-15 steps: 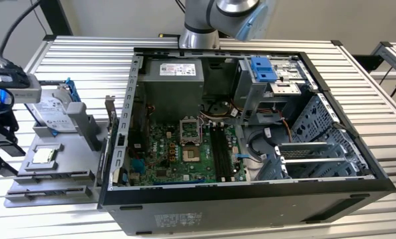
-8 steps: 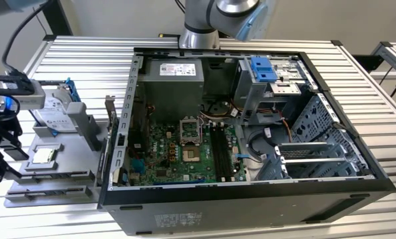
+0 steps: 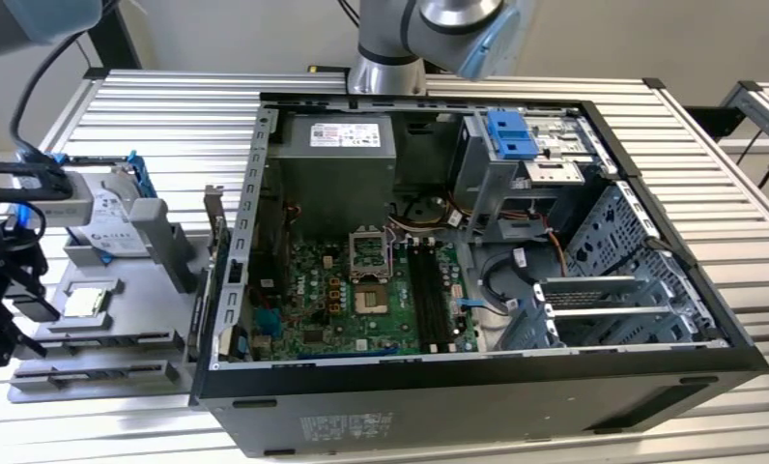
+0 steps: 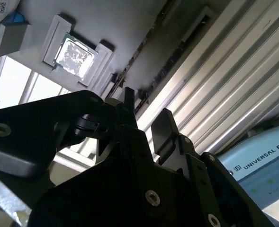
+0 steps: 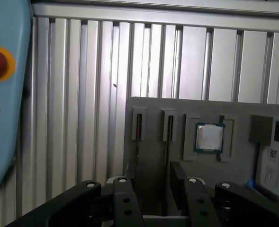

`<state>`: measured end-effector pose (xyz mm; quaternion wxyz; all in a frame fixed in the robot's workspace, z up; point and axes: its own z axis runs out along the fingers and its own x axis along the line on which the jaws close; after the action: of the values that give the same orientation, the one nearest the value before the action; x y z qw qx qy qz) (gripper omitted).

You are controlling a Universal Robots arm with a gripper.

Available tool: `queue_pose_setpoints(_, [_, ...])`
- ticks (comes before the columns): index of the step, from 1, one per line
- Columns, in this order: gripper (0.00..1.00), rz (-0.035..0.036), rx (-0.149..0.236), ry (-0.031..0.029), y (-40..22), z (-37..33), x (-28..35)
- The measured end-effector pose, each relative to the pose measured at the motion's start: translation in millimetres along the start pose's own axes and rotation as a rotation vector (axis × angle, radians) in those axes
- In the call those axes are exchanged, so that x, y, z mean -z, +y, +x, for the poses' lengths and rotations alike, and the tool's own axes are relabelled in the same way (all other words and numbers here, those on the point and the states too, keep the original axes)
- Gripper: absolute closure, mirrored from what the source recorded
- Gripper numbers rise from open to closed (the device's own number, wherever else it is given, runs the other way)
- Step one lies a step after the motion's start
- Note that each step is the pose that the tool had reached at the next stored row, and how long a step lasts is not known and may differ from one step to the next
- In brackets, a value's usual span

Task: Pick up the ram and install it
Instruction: 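Pick up the ram and move it above insertion slot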

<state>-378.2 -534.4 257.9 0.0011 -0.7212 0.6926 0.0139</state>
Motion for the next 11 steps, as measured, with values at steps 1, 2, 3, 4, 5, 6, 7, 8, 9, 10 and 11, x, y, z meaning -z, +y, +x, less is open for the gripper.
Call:
queue_pose_setpoints(1, [0.0, 0.0, 0.0, 0.0007, 0.0, 0.7, -1.2])
queue_pose_setpoints(2, [0.0, 0.0001, 0.0, 0.0014, 0.0, 1.5, -2.5])
queue_pose_setpoints(3, [0.0, -0.0001, 0.0, 0.0023, 0.0, 2.4, -3.7])
queue_pose_setpoints(4, [0.0, 0.0, 0.0, 0.003, 0.0, 3.2, -5.0])
queue_pose_setpoints(5, [0.0, -0.0001, 0.0, 0.0037, 0.0, 4.1, -6.2])
queue_pose_setpoints(6, [0.0, -0.0002, 0.0, 0.0045, 0.0, 5.0, -7.4])
queue_pose_setpoints(7, [0.0, -0.0003, 0.0, 0.0053, 0.1, 5.9, -8.6])
queue_pose_setpoints(8, [0.0, -0.0003, 0.0, 0.0059, 0.1, 7.1, -9.6])
queue_pose_setpoints(9, [0.0, -0.0004, -0.001, 0.0066, 0.1, 8.6, -10.6])
queue_pose_setpoints(10, [0.0, -0.0004, -0.001, 0.0072, 0.2, 10.1, -11.7])
queue_pose_setpoints(11, [0.0, -0.0004, -0.002, 0.0078, 0.2, 11.7, -12.9])
